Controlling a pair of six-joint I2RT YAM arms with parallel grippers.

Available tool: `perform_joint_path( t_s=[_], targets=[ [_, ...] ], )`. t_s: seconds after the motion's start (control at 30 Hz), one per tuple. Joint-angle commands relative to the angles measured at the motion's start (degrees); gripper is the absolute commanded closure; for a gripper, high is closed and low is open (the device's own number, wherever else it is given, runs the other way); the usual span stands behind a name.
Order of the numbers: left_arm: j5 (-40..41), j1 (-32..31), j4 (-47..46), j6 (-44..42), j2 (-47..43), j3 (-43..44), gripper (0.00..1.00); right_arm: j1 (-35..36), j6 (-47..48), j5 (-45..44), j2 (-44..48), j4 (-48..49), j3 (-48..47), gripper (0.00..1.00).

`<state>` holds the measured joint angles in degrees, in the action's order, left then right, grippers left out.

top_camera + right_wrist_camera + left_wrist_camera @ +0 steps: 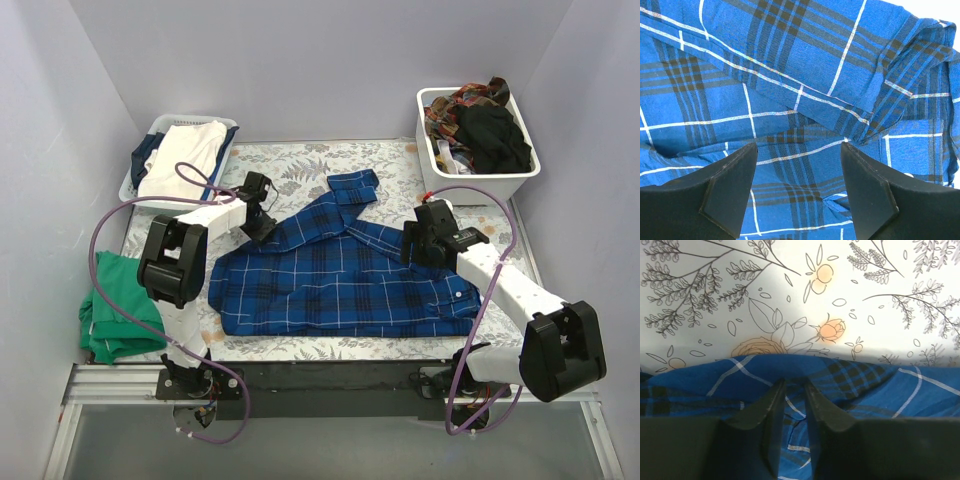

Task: Fold and stack the long sleeve shirts
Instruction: Fold the shirt

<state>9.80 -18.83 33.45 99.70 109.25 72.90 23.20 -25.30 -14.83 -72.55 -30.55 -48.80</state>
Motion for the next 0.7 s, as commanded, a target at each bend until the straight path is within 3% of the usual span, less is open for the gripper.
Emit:
perform_joint_path(
  t_s=[0.0,0.33,0.37,0.47,0.67],
  targets=[
    [1.80,-0.07,2.32,-0.91,0.43,0.31,0.82,-0.35,-0.80,0.06,-0.39,-0.13,0.72,0.25],
    [1.54,0.02,3.02,-2.32,2.46,-0.39,0.81,-0.53,-0.80,0.15,-0.48,-0.22,1.25,0.25],
    [1.36,-0.07,3.11,-2.49,2.28,-0.31,0.71,-0.61,-0.80,0.33,-0.40,-0.30,1.25,0.25],
    [1.27,-0.07,3.81,-3.72,-0.61,0.04,0.57,-0.70,-0.80,0.50,-0.40,-0.13,1.16,0.25],
    [1.80,-0.07,6.80,-6.01,-9.93,-2.15,0.46,-0.79,-0.98,1.12,-1.71,-0.13,0.46,0.25]
  ],
)
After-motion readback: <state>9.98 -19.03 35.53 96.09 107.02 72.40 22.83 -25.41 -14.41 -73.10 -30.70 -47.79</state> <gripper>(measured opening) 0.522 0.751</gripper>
